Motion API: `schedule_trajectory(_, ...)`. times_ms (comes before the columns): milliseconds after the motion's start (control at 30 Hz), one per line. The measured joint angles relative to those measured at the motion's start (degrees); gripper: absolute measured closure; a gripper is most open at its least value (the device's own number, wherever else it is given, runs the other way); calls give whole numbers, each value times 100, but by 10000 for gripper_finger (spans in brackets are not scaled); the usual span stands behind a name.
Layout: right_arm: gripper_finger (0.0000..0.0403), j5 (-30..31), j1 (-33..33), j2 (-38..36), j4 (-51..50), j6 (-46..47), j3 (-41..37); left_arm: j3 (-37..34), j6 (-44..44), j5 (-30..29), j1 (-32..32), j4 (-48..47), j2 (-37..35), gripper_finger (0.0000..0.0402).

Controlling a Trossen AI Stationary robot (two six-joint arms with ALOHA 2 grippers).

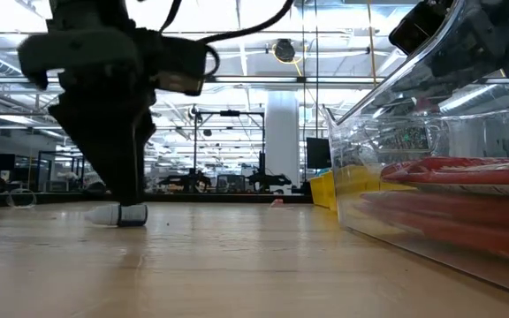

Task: Pick & Place Food Item
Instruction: Put the blue food coloring bottle into the bottom yellow bin

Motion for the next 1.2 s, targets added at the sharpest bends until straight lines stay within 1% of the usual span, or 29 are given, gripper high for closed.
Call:
schedule_trajectory(400,207,0,0,0,0,0,0,-454,-675,-17,17,4,-14,163)
schedule_trajectory(533,207,0,0,0,0,0,0,-508,-475,62,-3,8,-27,164)
schedule_trajectory(600,207,0,0,0,0,0,0,-510,-315,93,-29,6,-27,172)
schedule_trajectory(700,207,0,0,0,-1,-1,0,-513,-155,112,-42,2,-27,207)
schedule_trajectory(833,207,0,0,0,0,0,0,-515,-21,85,-21,6,-25,274)
schedule_trajectory(967,207,2,0,0,33,0,0,-492,794,-24,93,21,-22,334)
schedule_trajectory(1033,207,7,0,6,229,4,0,-442,1307,-262,176,1,-9,349)
schedule_trajectory(1067,207,27,0,22,397,57,0,-398,1557,-533,235,-26,4,349)
schedule_trajectory(1133,207,200,0,86,766,305,0,-302,2031,-1279,360,-30,27,349)
schedule_trajectory(1200,207,642,-2,220,1050,681,0,-123,2567,-2202,461,39,22,343)
